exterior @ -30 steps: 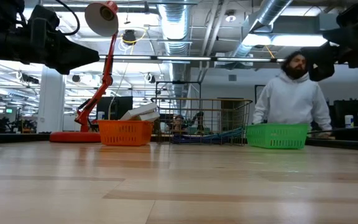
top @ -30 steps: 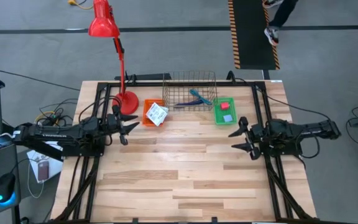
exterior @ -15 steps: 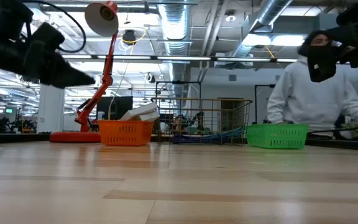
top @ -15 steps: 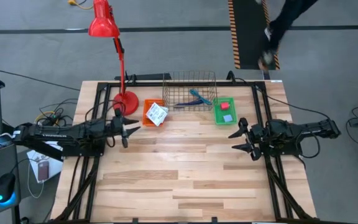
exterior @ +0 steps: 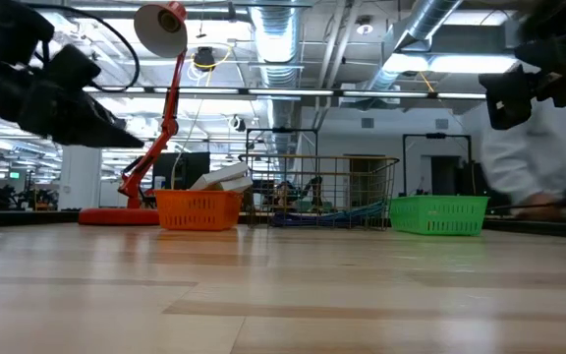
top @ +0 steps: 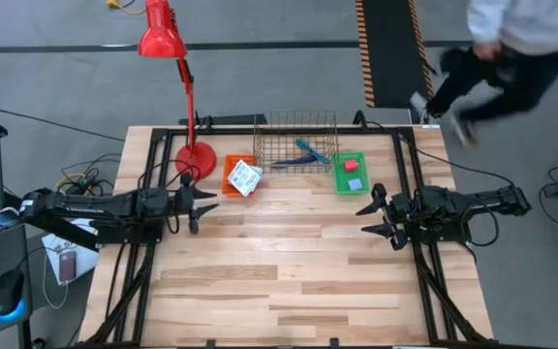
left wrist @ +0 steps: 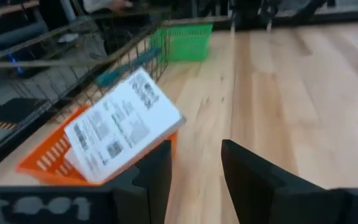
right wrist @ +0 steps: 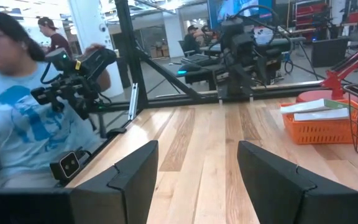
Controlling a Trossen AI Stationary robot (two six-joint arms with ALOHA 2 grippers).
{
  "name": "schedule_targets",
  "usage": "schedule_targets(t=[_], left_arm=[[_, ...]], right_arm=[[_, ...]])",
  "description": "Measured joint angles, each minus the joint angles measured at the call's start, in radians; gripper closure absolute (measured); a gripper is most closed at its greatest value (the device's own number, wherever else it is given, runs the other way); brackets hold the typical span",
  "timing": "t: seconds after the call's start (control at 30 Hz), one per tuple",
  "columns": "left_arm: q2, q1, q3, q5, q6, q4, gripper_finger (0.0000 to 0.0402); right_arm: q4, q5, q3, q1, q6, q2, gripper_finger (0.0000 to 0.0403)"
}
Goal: Pick and place items into bin
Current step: Return to Home Position
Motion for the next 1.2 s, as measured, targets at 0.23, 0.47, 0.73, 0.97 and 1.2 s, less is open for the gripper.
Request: schedule_targets(t=[0.23,0.47,0.73,0.97,1.2], left_arm=[[-0.127,-0.024,0.001,0.009,-0.003,-0.003,0.0271],[-0.325,-0.024,0.002,0.009,-0.012,-0.004,0.0271],[-0.326,-0.024,0.001,-0.003,-0.011,0.017,0.0271],[-0.316,-0.024,0.003,-0.005,-0.017,-0.001,0.0271],[-0.316,-0.024,0.003,-0.005,-0.004,-0.003,0.0271]], right_arm=[[0.0,0.0,0.0,0.0,0.0,0.0,0.0189],[0.0,0.0,0.0,0.0,0.001,0.0,0.0189],[0.0,-0.001,0.0,0.0,0.001,-0.002,0.0189],[0.0,0.0,0.0,0.0,0.001,0.0,0.0189],[0.0,-0.001,0.0,0.0,0.0,0.0,0.0189]])
